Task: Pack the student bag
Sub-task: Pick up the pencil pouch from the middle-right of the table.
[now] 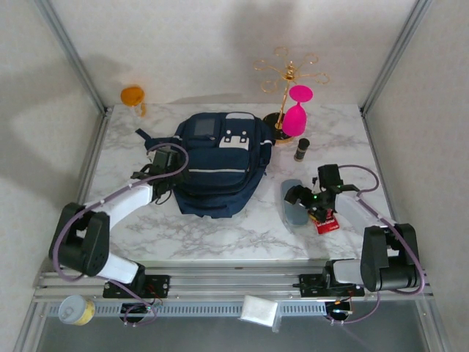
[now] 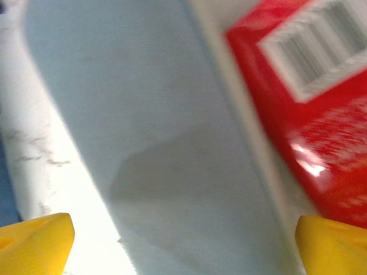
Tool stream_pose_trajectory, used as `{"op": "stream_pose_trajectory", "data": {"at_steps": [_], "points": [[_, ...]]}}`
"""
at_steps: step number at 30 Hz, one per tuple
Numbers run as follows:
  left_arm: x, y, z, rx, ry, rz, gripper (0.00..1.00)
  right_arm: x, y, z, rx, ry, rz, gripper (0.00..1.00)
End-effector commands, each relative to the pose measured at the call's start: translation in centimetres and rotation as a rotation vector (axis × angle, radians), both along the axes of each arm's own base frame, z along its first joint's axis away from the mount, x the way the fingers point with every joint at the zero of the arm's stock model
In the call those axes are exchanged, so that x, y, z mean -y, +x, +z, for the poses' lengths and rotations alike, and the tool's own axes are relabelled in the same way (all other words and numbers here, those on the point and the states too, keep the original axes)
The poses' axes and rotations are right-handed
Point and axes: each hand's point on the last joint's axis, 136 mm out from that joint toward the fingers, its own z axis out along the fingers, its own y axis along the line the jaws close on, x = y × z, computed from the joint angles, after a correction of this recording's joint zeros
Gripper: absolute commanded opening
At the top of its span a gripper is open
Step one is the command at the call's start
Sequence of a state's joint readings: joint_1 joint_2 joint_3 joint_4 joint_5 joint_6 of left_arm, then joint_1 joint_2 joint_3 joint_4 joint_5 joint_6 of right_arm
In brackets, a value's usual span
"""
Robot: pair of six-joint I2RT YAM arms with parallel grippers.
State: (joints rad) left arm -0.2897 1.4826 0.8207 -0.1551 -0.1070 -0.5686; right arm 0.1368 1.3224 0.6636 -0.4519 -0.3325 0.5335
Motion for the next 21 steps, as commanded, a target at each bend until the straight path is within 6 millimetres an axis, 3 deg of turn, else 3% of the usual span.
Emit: {"op": "stream_pose_trajectory", "data": {"at_steps": [1, 6, 11, 12, 15, 18, 21], "points": [[1.5, 0.2, -1.0, -0.002, -0.095, -0.03, 0.8, -2.4, 0.6, 0.5, 0.065, 0.086, 0.092, 0.97], [6.9, -2.3, -2.3, -0.024, -0.239, -0.117, 0.71, -4.6, 0.7, 0.9, 0.081, 0.132, 0.181, 0.92], [12.5, -4.6, -0.4, 0.024, -0.422, -0.191, 0.64, -3.7, 0.7, 0.3, 0.065, 0.079, 0.169, 0.9], [12.6, -4.9, 0.0, 0.029, -0.43, -0.182, 0.64, -3.6, 0.8, 0.2, 0.066, 0.072, 0.166, 0.89], [9.7, -4.9, 0.9, 0.052, -0.303, -0.109, 0.64, -3.8, 1.1, 0.1, 0.068, 0.084, 0.177, 0.86], [7.2, -4.9, 3.3, 0.099, -0.167, -0.091, 0.66, -5.0, 1.0, 0.4, 0.087, 0.156, 0.213, 0.8], [6.0, -5.0, 4.9, 0.121, -0.062, -0.11, 0.67, -4.9, 1.2, 0.0, 0.083, 0.141, 0.215, 0.75]]}}
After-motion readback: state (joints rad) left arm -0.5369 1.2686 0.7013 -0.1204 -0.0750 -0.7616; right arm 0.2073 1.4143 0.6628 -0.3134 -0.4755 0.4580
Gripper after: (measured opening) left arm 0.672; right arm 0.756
